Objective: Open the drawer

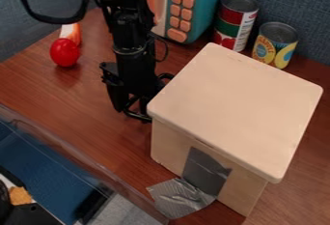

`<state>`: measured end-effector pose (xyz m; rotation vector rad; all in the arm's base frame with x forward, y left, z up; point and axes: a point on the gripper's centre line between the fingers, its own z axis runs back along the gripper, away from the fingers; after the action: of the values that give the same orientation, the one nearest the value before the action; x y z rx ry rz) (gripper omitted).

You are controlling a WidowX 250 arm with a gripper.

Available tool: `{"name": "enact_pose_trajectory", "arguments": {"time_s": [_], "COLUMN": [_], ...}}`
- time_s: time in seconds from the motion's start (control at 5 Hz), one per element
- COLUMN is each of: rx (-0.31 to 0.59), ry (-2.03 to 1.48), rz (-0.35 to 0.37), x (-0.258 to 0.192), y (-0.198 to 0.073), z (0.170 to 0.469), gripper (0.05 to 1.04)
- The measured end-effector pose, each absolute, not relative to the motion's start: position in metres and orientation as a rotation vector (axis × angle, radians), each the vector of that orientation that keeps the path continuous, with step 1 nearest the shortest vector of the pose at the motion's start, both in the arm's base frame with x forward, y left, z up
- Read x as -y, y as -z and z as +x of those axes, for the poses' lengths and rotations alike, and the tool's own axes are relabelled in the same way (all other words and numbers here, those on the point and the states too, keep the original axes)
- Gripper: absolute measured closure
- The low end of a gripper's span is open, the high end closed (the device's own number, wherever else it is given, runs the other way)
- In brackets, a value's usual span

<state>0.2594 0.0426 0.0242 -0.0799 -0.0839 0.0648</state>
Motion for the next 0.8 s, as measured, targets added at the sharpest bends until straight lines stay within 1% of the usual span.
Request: {"name": "enact_pose_trajectory", "arguments": {"time_s": [0.2, 0.4, 0.6, 0.8], "rx": [0.075, 0.075, 0.071, 0.061], "ry": [-0.08, -0.079, -0.118, -0.14], "rz": [-0.071, -0.04, -0.015, -0.003], "x": [-0.051, -0.062, -0.087, -0.106], "y": [-0.023, -0.023, -0.023, -0.02], "z": [0.255, 0.251, 0.244, 0.237], "gripper": [0.731, 0.913, 0.939, 0.939]}}
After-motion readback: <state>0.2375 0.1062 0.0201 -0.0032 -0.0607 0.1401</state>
